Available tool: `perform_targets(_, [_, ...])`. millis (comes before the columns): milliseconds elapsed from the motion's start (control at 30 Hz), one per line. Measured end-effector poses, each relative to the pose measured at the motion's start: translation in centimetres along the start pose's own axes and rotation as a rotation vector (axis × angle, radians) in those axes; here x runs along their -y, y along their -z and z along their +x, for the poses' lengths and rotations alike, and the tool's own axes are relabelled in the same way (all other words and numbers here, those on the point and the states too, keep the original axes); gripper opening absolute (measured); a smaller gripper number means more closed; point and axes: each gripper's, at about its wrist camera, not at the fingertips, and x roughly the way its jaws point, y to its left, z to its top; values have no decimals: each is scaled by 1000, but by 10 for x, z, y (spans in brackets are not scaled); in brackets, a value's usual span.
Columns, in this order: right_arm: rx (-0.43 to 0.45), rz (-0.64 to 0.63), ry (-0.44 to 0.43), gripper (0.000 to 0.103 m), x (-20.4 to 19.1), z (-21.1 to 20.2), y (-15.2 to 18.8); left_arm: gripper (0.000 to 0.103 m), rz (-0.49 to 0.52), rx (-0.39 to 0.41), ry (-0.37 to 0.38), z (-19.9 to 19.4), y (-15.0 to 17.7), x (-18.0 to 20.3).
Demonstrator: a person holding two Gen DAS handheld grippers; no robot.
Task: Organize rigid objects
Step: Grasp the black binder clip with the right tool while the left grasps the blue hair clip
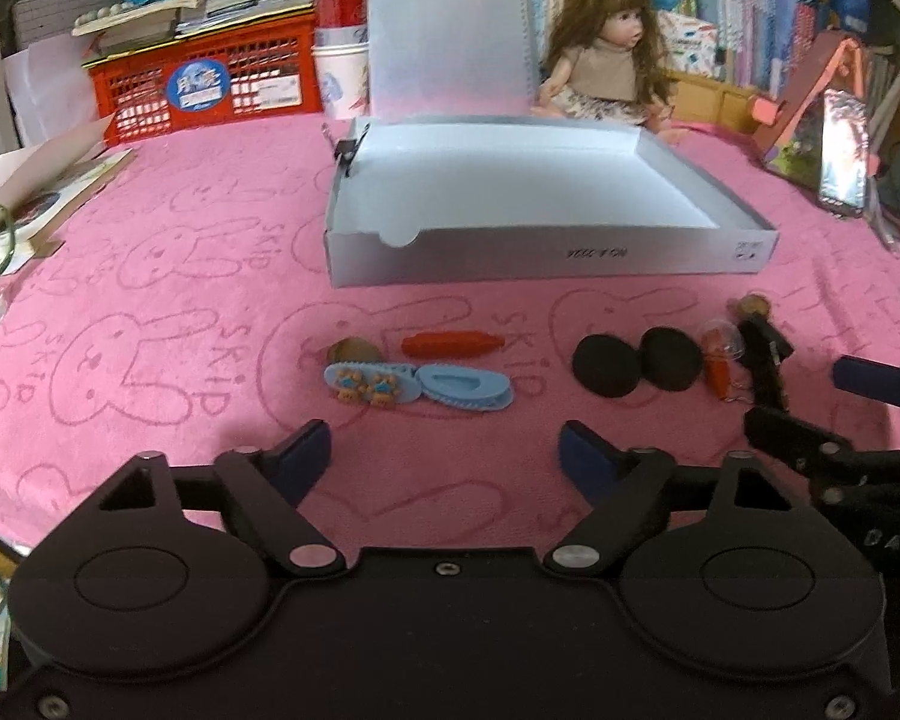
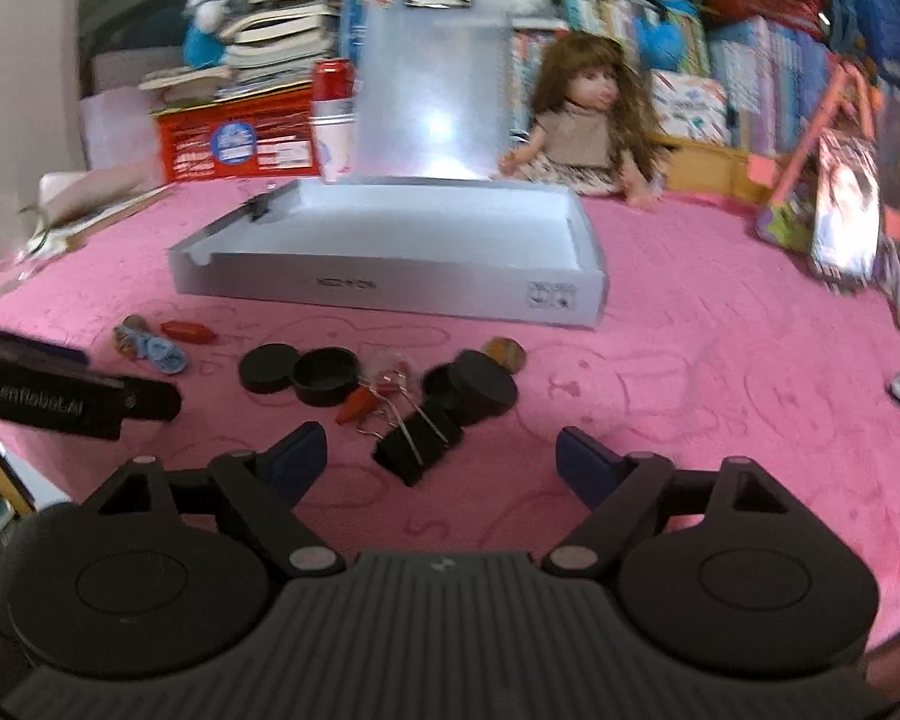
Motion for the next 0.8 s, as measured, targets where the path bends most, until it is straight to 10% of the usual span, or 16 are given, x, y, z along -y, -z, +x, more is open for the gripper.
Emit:
perform_targets(267, [-35, -134, -90, 70, 0, 10, -8, 71, 133, 92, 3, -11, -6, 1])
perform_targets(467, [-38, -143, -114, 54, 6, 11, -8, 46, 50, 55, 66, -14, -7, -12])
perform_targets(600, [-36, -149, -124, 52, 5, 12, -7, 48, 52, 46, 167, -16, -4, -7])
perform_targets(800, [-36, -146, -127, 50, 7, 15, -9, 49, 67, 60, 116, -5, -6, -4])
